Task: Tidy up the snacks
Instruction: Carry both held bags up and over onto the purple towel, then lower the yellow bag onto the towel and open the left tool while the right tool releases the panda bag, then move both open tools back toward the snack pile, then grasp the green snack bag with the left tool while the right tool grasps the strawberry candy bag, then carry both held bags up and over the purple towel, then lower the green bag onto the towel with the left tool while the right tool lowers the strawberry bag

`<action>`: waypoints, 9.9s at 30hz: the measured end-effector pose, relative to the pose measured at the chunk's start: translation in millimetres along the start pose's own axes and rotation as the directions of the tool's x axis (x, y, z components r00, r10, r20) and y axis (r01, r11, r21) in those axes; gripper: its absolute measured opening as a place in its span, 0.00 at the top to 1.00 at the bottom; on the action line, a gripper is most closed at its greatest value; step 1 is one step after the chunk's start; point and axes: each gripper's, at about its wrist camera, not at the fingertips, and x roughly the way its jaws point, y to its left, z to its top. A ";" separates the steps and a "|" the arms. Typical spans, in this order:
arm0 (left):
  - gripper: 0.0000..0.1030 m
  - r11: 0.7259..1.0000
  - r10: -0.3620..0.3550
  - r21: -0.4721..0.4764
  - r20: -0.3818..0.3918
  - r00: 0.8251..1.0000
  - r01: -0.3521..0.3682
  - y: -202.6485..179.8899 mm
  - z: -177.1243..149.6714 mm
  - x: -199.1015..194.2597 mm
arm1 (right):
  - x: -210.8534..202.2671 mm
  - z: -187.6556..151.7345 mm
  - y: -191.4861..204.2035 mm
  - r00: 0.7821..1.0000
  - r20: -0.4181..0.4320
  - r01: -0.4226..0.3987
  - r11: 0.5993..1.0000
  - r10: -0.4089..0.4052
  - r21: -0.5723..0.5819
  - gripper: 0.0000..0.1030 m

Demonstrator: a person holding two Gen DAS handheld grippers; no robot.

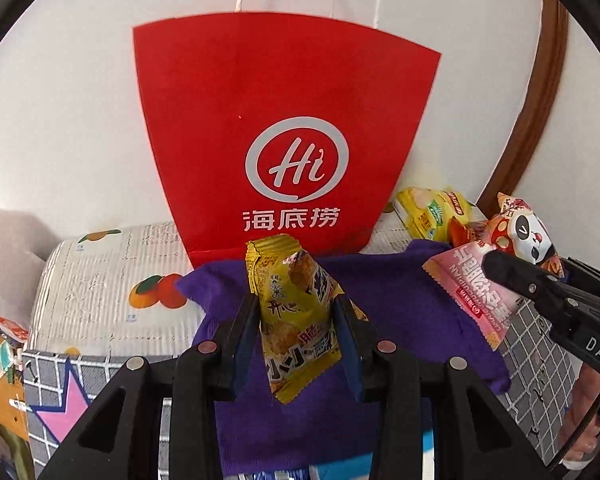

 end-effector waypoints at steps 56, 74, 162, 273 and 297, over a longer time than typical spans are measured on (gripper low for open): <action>0.65 0.998 0.034 0.050 -0.239 0.970 -0.023 -3.8 -24.5 114.6 | 129.1 -40.4 -39.7 0.951 -0.298 0.078 0.997 -0.083 -0.026 0.59; 0.38 1.000 0.011 0.020 -0.175 0.984 -0.008 4.2 -19.2 100.1 | 114.9 -33.6 -38.0 0.958 -0.246 0.135 0.989 -0.147 -0.063 0.35; 0.63 1.000 -0.012 0.021 -0.137 0.990 0.015 40.9 -192.4 -71.9 | -57.8 -275.5 37.4 0.954 -0.276 0.093 0.990 -0.119 -0.103 0.44; 0.64 0.999 -0.009 -0.044 -0.234 0.972 -0.002 27.0 -67.7 67.0 | 104.9 -68.6 9.1 0.912 -0.411 -0.090 0.983 0.015 -0.162 0.44; 0.34 1.000 -0.011 0.010 -0.207 0.978 0.014 7.3 -60.8 55.8 | 91.0 -56.3 8.6 0.929 -0.368 -0.092 0.985 0.033 -0.147 0.26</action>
